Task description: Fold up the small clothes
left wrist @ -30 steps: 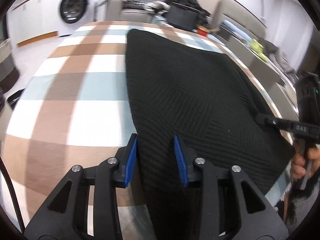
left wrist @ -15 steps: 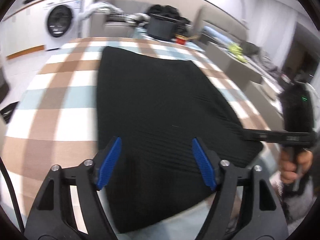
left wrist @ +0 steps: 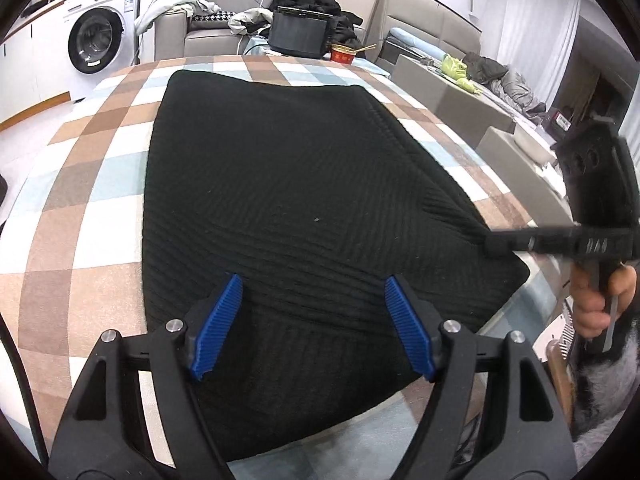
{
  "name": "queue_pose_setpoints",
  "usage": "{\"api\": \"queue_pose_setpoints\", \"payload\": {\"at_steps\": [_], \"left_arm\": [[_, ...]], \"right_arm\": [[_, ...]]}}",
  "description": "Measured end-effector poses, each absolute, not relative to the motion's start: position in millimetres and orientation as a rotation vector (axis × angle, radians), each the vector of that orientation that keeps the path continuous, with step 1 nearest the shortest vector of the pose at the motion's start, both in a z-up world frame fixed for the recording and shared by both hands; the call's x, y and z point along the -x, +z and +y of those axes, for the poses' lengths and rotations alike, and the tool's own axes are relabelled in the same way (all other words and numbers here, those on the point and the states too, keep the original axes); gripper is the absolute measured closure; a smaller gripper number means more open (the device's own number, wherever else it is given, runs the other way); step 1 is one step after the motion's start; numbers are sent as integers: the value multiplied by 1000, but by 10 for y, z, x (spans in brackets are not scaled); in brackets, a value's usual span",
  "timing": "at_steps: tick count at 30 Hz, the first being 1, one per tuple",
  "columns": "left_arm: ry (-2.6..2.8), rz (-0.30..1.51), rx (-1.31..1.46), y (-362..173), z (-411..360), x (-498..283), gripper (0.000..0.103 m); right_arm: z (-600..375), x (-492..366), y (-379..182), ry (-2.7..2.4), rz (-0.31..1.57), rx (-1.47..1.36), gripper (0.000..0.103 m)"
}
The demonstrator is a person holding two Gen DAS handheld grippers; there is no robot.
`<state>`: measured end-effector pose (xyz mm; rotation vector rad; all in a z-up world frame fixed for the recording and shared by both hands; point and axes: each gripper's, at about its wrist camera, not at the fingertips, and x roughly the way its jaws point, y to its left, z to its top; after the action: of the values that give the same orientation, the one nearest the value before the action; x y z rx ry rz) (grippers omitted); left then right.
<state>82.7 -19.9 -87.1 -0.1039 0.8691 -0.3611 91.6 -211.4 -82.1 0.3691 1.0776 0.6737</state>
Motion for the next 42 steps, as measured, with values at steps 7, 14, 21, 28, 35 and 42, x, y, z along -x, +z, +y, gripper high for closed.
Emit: {"api": "queue_pose_setpoints", "payload": {"at_steps": [7, 14, 21, 28, 35, 42], "left_arm": [[-404, 840, -8, -839, -586, -864, 22], [-419, 860, -13, -966, -549, -811, 22], [-437, 850, -21, -992, -523, -783, 20], [-444, 846, -21, -1002, -514, -754, 20], [-447, 842, -22, -1009, -507, -747, 20], [-446, 842, -45, -1014, -523, -730, 18]], "right_arm": [[-2247, -1498, -559, 532, 901, -402, 64], [-2081, -2256, -789, 484, 956, -405, 64], [-1944, -2381, -841, 467, 947, -387, 65], [-1890, -2475, -895, 493, 976, -408, 65], [-1757, -2508, -781, 526, 883, -323, 93], [-1837, -2708, -1016, 432, 1005, -285, 87]]}}
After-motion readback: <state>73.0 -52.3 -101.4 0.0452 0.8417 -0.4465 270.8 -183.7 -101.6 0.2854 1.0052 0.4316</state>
